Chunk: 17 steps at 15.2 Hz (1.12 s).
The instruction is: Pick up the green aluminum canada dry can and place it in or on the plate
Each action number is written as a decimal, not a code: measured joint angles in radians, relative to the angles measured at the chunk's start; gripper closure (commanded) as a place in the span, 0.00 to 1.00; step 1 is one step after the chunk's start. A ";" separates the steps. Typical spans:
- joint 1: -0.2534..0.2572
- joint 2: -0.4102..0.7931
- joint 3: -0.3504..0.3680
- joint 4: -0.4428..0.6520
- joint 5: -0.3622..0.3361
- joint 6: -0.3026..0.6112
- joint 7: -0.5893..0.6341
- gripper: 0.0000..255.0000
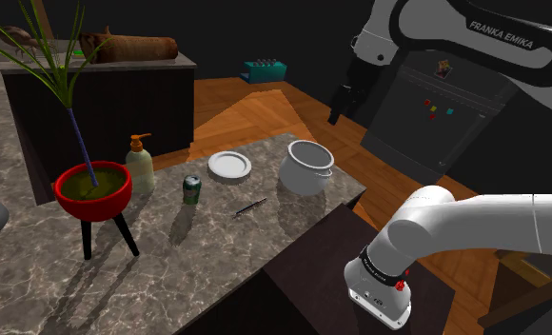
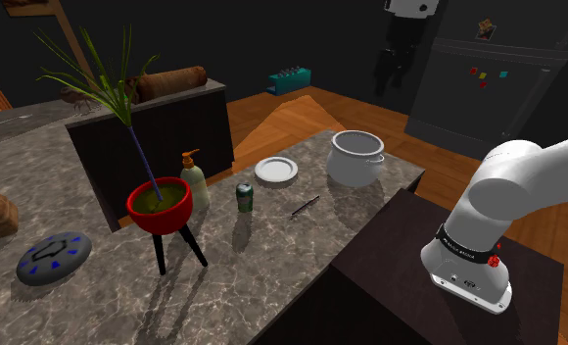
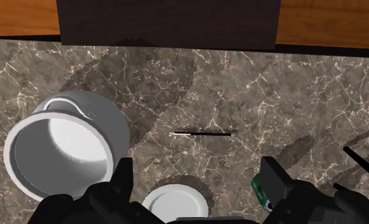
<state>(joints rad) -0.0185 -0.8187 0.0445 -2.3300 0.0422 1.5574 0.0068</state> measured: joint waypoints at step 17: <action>0.034 0.400 0.140 -0.040 0.078 0.437 0.132 0.00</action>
<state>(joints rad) 0.0159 -0.4189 0.1845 -2.3703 0.1202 1.9946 0.1385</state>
